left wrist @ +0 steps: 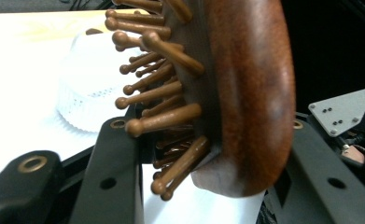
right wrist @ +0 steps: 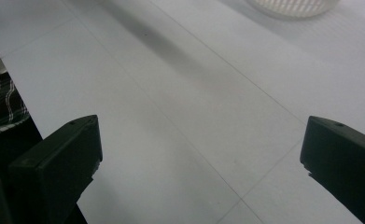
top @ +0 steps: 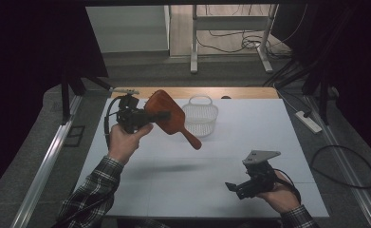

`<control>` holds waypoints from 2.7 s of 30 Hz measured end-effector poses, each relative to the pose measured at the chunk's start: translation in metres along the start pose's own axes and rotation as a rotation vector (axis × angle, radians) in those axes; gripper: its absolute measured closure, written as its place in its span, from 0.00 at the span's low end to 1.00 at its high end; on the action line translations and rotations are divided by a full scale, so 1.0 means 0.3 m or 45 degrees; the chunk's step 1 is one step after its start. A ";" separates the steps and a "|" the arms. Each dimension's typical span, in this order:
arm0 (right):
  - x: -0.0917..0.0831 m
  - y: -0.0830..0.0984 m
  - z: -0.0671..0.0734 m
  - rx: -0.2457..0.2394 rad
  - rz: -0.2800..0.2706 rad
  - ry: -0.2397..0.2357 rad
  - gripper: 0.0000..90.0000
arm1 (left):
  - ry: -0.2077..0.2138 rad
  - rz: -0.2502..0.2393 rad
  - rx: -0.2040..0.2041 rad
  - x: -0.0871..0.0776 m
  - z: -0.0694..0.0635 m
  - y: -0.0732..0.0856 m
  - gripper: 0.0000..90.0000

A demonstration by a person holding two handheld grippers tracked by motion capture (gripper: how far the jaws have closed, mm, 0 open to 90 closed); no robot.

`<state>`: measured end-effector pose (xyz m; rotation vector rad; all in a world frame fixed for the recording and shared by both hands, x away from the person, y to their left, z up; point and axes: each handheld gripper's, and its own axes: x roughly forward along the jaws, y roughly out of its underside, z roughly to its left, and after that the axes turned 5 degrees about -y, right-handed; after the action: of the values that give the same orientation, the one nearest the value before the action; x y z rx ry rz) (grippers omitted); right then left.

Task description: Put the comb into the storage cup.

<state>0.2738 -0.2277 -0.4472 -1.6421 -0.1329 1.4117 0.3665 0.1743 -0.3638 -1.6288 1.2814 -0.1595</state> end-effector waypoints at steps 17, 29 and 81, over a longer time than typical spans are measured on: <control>-0.078 0.074 -0.021 0.087 -0.033 0.055 0.00 | -0.043 -0.033 -0.006 0.003 0.017 -0.083 0.67; -0.136 0.127 -0.021 0.161 -0.048 0.114 0.00 | -0.101 -0.063 -0.036 0.015 0.043 -0.139 0.67; -0.168 0.163 0.006 0.187 -0.024 0.159 0.00 | -0.271 -0.085 -0.119 0.282 0.083 -0.192 0.67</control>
<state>0.2330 -0.2846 -0.4443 -1.5975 0.0268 1.2707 0.4558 0.1187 -0.3704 -1.7194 1.0861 0.0332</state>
